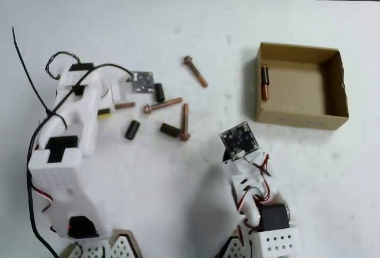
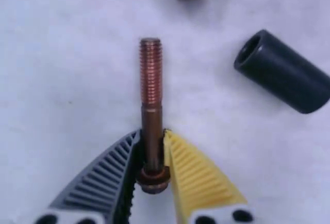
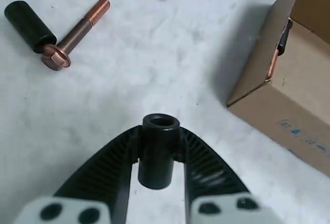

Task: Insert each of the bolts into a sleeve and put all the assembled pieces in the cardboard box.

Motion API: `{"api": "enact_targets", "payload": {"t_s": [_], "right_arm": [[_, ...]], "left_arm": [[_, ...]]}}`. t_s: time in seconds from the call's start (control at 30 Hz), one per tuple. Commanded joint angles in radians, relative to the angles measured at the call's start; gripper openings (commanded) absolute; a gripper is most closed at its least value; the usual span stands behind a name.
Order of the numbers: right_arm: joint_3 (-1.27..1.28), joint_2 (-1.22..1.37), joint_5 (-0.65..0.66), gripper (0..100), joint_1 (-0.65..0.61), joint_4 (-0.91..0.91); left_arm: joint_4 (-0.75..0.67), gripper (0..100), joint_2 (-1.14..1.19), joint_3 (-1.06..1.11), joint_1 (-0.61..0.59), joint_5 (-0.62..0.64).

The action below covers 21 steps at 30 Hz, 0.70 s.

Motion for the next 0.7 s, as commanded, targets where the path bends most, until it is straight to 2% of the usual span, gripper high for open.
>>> {"api": "enact_targets", "payload": {"t_s": [0.0, 0.17, 0.4, 0.67], "right_arm": [[-0.002, -0.012, 0.011, 1.8, -0.004, -0.024], [-0.002, -0.012, 0.011, 1.8, -0.004, -0.024], [-0.002, -0.012, 0.011, 1.8, -0.004, -0.024], [-0.002, -0.012, 0.011, 1.8, -0.004, -0.024]], "left_arm": [[0.000, 4, 0.007, -0.029, -0.012, -0.011], [0.017, 16, 0.007, -0.029, -0.012, -0.006], [0.034, 14, -0.022, -0.038, -0.013, -0.002], [0.150, 14, -0.122, -0.115, -0.012, 0.124]]}}
